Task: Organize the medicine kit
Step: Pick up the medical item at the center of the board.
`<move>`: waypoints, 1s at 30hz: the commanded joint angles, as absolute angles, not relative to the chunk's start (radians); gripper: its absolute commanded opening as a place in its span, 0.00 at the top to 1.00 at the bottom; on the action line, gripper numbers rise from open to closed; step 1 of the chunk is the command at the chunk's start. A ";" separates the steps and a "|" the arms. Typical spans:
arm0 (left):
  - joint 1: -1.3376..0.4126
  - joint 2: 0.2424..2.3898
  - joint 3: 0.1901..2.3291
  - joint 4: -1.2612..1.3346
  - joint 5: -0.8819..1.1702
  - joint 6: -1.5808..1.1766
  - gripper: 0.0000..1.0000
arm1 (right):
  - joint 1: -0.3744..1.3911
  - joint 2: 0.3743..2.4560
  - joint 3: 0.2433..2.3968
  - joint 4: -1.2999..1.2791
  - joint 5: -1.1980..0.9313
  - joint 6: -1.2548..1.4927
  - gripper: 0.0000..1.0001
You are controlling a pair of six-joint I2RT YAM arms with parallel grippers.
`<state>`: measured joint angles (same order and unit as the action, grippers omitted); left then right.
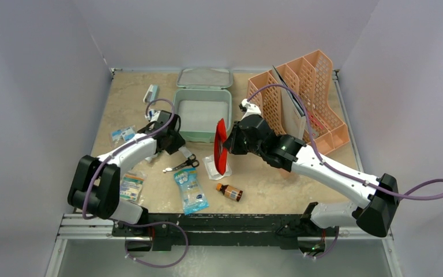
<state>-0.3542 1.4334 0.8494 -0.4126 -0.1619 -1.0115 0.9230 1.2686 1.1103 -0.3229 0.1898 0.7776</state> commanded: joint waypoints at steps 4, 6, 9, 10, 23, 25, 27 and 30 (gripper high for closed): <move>-0.356 1.508 0.844 -0.331 -0.153 -1.048 0.70 | 0.930 1.228 1.121 -0.297 0.207 0.768 1.00; -0.356 1.524 0.843 -0.333 -0.155 -1.055 0.70 | 0.930 1.223 1.120 -0.298 0.211 0.765 1.00; -0.356 1.552 0.844 -0.332 -0.152 -1.057 0.71 | 0.930 1.215 1.118 -0.299 0.217 0.763 1.00; -0.356 1.564 0.845 -0.333 -0.148 -1.056 0.72 | 0.929 1.213 1.117 -0.299 0.218 0.763 1.00; -0.357 1.649 0.859 -0.409 -0.139 -1.039 0.77 | 0.931 1.195 1.112 -0.299 0.225 0.759 1.00; -0.357 1.649 0.853 -0.429 -0.154 -1.034 0.83 | 0.930 1.193 1.111 -0.297 0.226 0.761 1.00; -0.357 1.645 0.838 -0.434 -0.166 -1.034 0.90 | 0.931 1.192 1.109 -0.296 0.224 0.762 1.00; -0.356 1.634 0.814 -0.426 -0.165 -1.038 1.00 | 0.931 1.186 1.108 -0.296 0.224 0.764 1.00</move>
